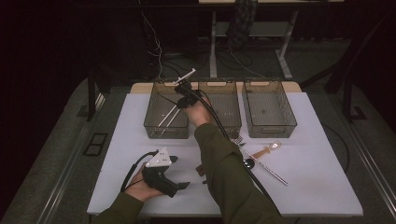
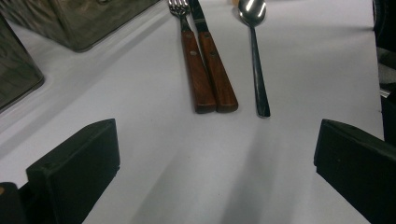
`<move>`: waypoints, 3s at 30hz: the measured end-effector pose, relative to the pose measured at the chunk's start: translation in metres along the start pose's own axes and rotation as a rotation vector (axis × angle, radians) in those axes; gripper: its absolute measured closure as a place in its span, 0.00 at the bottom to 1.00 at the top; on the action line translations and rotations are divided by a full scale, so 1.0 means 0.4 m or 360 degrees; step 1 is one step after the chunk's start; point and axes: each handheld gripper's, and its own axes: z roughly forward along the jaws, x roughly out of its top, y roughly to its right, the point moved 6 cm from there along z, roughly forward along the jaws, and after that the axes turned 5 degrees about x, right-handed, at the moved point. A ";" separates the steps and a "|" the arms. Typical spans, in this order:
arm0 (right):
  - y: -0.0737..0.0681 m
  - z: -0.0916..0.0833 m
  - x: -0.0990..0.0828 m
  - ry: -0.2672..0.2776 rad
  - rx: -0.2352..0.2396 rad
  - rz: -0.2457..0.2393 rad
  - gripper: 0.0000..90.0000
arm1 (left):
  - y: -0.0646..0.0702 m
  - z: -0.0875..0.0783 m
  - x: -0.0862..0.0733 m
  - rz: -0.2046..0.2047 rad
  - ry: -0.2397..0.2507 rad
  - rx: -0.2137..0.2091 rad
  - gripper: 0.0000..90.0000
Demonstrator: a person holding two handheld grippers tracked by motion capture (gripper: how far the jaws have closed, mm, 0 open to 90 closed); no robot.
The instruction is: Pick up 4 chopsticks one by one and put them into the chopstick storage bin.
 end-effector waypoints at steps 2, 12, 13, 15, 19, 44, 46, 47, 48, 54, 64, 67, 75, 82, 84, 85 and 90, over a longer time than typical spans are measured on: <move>-0.006 0.003 0.003 0.0007 0.0007 -0.0001 0.93 | 0.000 0.000 0.000 0.0001 -0.0002 -0.0001 0.00; -0.017 0.008 0.015 0.0052 -0.0023 -0.0038 0.72 | 0.000 -0.001 0.000 0.0003 -0.0001 -0.0007 0.00; -0.016 0.004 0.016 0.0061 -0.0017 -0.0036 0.70 | 0.000 0.000 0.000 0.0004 -0.0001 -0.0008 0.00; -0.015 -0.002 0.017 0.0069 0.0015 -0.0023 0.66 | 0.000 -0.001 0.000 0.0004 -0.0002 -0.0008 0.00; -0.008 -0.020 0.014 0.0076 0.0049 -0.0042 0.57 | 0.000 -0.001 0.000 0.0002 -0.0001 -0.0006 0.00; 0.010 -0.232 -0.120 0.0311 0.0221 -0.0217 0.37 | -0.006 0.000 -0.002 -0.0014 -0.0007 0.0015 0.00; 0.011 -0.246 -0.130 0.0324 0.0227 -0.0229 0.36 | -0.007 0.000 -0.002 -0.0018 -0.0009 0.0017 0.00; 0.011 -0.252 -0.135 0.0331 0.0227 -0.0241 0.36 | -0.007 0.000 -0.002 -0.0019 -0.0008 0.0018 0.00; 0.010 -0.259 -0.139 0.0335 0.0228 -0.0254 0.36 | -0.008 0.000 -0.002 -0.0019 -0.0008 0.0020 0.00; 0.005 -0.290 -0.166 0.0372 0.0244 -0.0303 0.35 | -0.010 -0.002 -0.002 -0.0024 -0.0004 0.0031 0.00; 0.031 -0.333 -0.246 0.0386 0.0260 -0.0320 0.35 | -0.012 -0.002 -0.003 -0.0032 -0.0005 0.0038 0.00; 0.041 -0.351 -0.271 0.0401 0.0267 -0.0317 0.35 | -0.014 -0.004 -0.004 -0.0031 -0.0010 0.0048 0.00; 0.070 -0.393 -0.349 0.0413 0.0292 -0.0325 0.35 | -0.016 -0.002 -0.006 -0.0032 -0.0024 0.0064 0.00; 0.092 -0.420 -0.415 0.0403 0.0301 -0.0312 0.35 | -0.018 -0.001 -0.006 -0.0034 -0.0027 0.0068 0.00; 0.093 -0.427 -0.433 0.0398 0.0308 -0.0320 0.35 | -0.018 -0.001 -0.006 -0.0035 -0.0027 0.0067 0.00; 0.093 -0.429 -0.441 0.0396 0.0313 -0.0326 0.35 | -0.018 -0.001 -0.006 -0.0037 -0.0026 0.0068 0.00; 0.099 -0.443 -0.490 0.0368 0.0307 -0.0331 0.35 | -0.016 -0.005 -0.005 -0.0027 -0.0019 0.0066 0.00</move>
